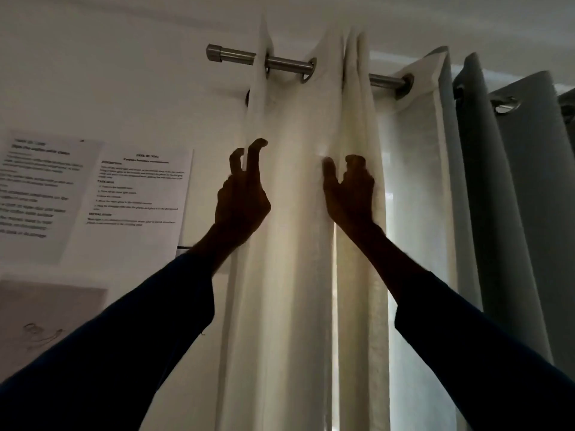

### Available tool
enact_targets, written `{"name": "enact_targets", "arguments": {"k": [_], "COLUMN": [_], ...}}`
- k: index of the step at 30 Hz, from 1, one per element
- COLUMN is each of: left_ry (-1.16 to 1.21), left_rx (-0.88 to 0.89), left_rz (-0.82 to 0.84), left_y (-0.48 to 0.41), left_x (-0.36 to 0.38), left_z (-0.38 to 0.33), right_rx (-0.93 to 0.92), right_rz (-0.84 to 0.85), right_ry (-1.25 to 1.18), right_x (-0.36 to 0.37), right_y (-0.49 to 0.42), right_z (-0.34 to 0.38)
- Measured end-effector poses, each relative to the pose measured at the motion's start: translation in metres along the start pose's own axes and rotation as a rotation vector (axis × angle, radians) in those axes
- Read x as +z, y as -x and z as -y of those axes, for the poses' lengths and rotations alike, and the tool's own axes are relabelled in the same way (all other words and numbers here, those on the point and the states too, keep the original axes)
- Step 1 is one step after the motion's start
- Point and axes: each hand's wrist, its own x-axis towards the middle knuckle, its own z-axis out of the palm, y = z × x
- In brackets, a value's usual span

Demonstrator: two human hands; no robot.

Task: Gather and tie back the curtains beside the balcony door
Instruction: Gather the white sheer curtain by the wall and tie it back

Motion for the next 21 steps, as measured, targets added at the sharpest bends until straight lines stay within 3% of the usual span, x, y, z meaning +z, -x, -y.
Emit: {"name": "enact_targets", "arguments": {"k": [1, 3, 7, 9, 11, 14, 17, 21], "left_ry": [-0.022, -0.048, -0.065, -0.031, 0.051, 0.203, 0.328, 0.408], "left_rx": [0.024, 0.043, -0.126, -0.095, 0.019, 0.195, 0.297, 0.190], "left_rz": [-0.008, -0.019, 0.102, 0.162, 0.210, 0.188, 0.275, 0.355], "left_y": [-0.005, -0.017, -0.040, -0.043, -0.045, -0.062, -0.070, -0.046], "left_x": [0.001, 0.005, 0.022, 0.039, 0.056, 0.077, 0.090, 0.103], "left_z": [0.002, 0.004, 0.007, 0.005, -0.006, -0.044, -0.109, -0.144], "right_rx": [0.095, 0.117, -0.109, -0.303, -0.378, -0.125, 0.174, 0.236], "right_rz": [0.057, 0.130, 0.198, 0.144, 0.119, -0.023, -0.019, -0.075], "right_ry": [-0.028, 0.016, 0.314, 0.375, 0.413, 0.549, 0.552, 0.586], "right_x": [0.002, 0.008, 0.023, 0.008, -0.011, -0.058, -0.104, -0.115], "right_y": [-0.007, -0.017, -0.027, -0.025, -0.037, -0.066, -0.080, -0.062], "right_z": [0.006, 0.016, 0.011, -0.009, -0.051, -0.079, -0.110, -0.117]}}
